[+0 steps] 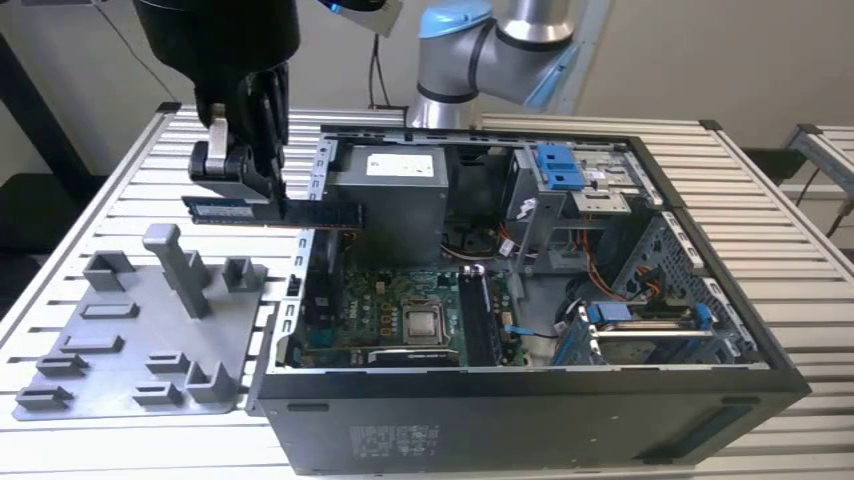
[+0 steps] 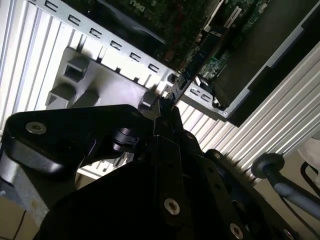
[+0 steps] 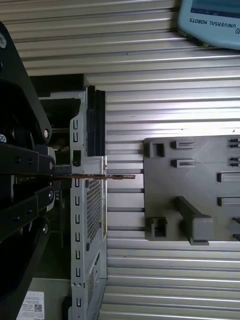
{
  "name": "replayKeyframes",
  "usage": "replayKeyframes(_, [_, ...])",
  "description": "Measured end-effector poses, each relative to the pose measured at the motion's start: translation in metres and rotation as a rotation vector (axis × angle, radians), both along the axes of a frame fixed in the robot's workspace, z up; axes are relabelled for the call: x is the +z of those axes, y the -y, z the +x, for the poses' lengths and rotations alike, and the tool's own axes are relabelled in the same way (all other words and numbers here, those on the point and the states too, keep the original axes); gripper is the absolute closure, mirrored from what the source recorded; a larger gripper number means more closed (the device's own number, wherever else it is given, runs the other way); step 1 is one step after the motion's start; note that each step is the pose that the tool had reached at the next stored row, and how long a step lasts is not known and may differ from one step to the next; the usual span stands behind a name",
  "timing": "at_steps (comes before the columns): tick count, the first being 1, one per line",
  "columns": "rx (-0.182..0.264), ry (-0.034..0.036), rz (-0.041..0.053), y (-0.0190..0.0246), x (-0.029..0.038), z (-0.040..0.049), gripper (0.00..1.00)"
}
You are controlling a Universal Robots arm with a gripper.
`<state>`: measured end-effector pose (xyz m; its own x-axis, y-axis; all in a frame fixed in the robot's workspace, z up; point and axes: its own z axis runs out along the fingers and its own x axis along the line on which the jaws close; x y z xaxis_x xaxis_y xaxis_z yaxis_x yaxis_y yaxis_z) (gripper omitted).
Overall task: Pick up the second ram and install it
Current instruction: 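Pick up the second ram and move it above second insertion slot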
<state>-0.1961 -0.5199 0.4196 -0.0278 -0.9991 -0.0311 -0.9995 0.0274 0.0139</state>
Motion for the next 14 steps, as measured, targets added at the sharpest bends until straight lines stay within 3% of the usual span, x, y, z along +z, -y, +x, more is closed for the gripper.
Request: replayKeyframes(14, [0.0,0.0001,0.0001,0.0,-0.0001,0.0243,0.86])
